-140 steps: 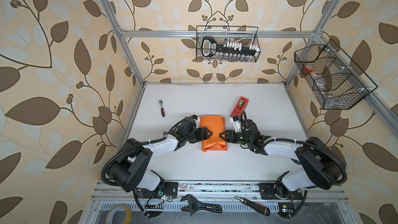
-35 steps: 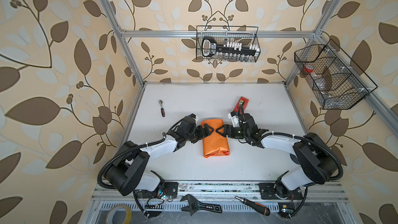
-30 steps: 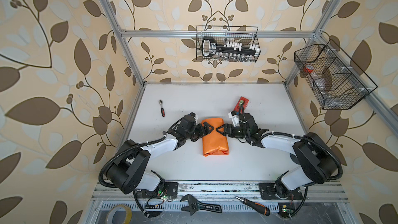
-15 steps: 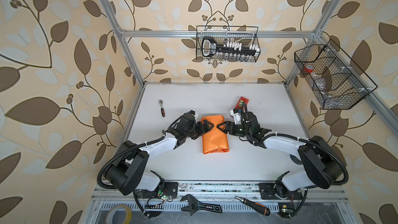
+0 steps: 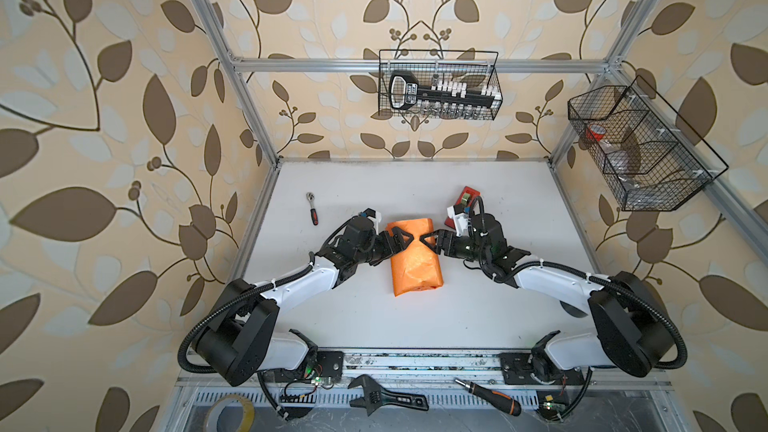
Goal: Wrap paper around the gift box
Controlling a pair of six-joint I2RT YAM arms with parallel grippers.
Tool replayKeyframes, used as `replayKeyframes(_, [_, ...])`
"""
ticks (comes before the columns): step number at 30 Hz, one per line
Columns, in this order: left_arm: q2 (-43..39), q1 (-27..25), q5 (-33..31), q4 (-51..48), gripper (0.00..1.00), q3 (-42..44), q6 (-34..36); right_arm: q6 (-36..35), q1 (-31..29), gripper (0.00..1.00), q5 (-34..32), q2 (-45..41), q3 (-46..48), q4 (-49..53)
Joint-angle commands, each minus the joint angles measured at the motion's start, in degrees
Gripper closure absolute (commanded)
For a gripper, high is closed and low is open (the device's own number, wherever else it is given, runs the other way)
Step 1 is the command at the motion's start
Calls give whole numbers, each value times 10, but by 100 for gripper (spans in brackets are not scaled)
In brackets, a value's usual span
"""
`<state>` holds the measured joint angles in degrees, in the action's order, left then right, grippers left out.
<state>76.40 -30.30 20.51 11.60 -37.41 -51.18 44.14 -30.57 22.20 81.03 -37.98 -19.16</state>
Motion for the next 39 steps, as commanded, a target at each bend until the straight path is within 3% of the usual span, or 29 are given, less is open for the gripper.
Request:
replayKeyframes(1, [-33, -5, 25, 40, 2, -34, 11, 8, -6, 21, 20, -14, -17, -23])
replayKeyframes(21, [-84, -5, 44, 21, 1, -22, 43, -4, -39, 19, -11, -65, -7, -13])
replayKeyframes(39, [-108, -49, 6, 4, 1, 34, 77, -25, -68, 23, -116, -140, 110, -8])
